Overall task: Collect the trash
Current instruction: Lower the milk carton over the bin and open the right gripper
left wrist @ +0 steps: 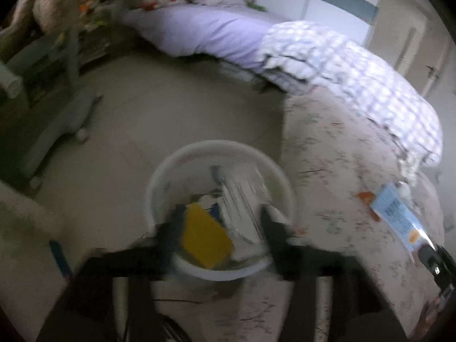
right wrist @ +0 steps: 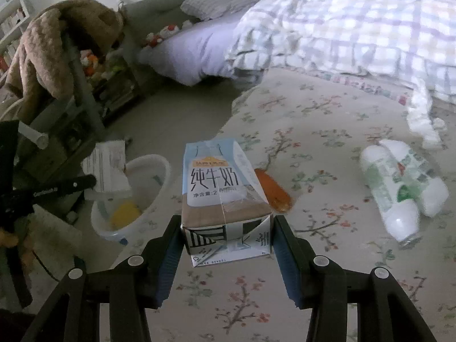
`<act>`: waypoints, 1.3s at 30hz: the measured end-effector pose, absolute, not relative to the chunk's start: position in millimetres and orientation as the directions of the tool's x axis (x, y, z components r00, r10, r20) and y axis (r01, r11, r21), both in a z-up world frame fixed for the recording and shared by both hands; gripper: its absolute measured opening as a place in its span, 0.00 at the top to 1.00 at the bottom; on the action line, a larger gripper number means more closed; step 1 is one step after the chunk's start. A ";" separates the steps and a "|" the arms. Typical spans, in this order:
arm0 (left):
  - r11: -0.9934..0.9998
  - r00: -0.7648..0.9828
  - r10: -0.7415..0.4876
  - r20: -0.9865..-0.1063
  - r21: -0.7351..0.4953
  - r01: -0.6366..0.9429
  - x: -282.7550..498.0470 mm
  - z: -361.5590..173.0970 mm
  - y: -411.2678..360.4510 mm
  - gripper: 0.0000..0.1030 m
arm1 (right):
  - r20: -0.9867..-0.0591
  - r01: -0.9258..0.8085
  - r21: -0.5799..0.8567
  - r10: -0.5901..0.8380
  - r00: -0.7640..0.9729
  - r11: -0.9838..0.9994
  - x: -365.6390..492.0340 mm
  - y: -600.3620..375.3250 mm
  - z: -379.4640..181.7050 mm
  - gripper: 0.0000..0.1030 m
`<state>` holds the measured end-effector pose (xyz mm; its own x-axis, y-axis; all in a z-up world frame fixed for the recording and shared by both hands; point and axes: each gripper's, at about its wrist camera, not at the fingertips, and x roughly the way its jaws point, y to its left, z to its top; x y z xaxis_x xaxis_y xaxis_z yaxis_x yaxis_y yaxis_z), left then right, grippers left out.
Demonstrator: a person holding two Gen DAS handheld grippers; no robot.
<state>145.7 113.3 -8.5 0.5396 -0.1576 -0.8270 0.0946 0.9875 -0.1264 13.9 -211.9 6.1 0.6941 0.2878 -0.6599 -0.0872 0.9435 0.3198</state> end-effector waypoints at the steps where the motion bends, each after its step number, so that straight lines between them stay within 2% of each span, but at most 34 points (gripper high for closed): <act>1: 0.989 0.540 -0.147 -0.829 -0.125 0.078 146.3 -9.1 116.9 0.26 | -0.662 -0.093 0.318 0.291 0.691 0.944 15.1 -207.6 5.9 0.47; 3: 0.991 0.530 -0.134 -0.837 -0.120 0.060 146.9 -10.0 121.8 0.26 | -0.665 -0.105 0.310 0.295 0.686 0.945 17.4 -201.1 5.7 0.47; 7: 0.995 0.509 -0.097 -0.855 -0.094 0.032 145.4 -13.3 130.1 0.17 | -0.667 -0.136 0.294 0.305 0.679 0.946 19.3 -185.3 7.0 0.47; 10: 0.997 0.503 -0.078 -0.861 -0.079 0.020 142.7 -14.5 136.9 0.15 | -0.668 -0.149 0.293 0.314 0.674 0.944 23.4 -175.9 5.4 0.47; 24: 0.995 0.491 -0.033 -0.870 -0.073 -0.062 141.3 -17.6 179.2 0.13 | -0.699 -0.182 0.321 0.362 0.617 0.929 65.3 -115.6 -17.4 0.47; 29: 0.994 0.494 -0.031 -0.869 -0.079 -0.077 141.2 -17.0 189.0 0.08 | -0.712 -0.192 0.313 0.363 0.601 0.930 82.0 -94.4 -24.8 0.47; 39: 0.990 0.503 -0.036 -0.864 -0.099 -0.098 141.9 -14.3 199.5 0.08 | -0.731 -0.195 0.289 0.348 0.588 0.937 102.2 -68.3 -33.2 0.47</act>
